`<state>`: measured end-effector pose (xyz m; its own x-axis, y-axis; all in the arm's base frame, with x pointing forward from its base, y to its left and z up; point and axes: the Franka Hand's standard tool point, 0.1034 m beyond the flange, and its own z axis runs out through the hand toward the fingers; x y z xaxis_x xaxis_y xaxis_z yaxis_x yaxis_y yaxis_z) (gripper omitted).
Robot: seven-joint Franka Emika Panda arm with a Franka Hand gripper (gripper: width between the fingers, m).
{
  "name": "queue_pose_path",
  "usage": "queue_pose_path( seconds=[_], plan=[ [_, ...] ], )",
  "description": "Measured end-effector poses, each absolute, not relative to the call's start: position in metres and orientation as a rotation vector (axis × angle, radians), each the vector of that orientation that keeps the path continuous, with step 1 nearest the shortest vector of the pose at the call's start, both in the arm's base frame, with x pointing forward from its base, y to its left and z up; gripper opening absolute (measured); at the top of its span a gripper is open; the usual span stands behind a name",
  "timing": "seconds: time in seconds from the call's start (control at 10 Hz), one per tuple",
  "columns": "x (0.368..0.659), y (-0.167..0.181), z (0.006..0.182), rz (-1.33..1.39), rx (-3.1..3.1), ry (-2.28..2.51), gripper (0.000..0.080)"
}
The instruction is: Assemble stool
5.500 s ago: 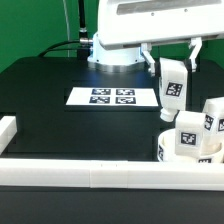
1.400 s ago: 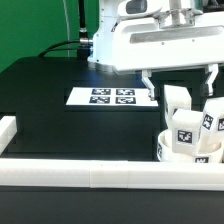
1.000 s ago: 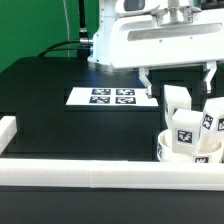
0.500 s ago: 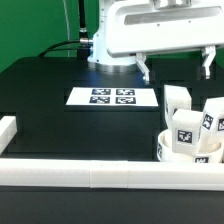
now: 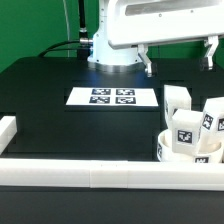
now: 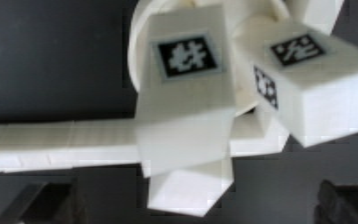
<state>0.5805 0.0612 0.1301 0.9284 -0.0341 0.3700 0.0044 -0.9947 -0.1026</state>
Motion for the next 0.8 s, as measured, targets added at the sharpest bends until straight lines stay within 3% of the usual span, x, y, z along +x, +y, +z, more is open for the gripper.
queue_pose_path(
  seconds=[0.1,0.3,0.8],
  plan=[
    [0.581,0.061,0.131,-0.580,-2.984,0.023,0.0649],
    [0.570,0.064,0.120,-0.343,-2.992,0.006,0.0649],
    [0.564,0.063,0.124,0.149,-2.939,-0.014,0.0649]
  ],
)
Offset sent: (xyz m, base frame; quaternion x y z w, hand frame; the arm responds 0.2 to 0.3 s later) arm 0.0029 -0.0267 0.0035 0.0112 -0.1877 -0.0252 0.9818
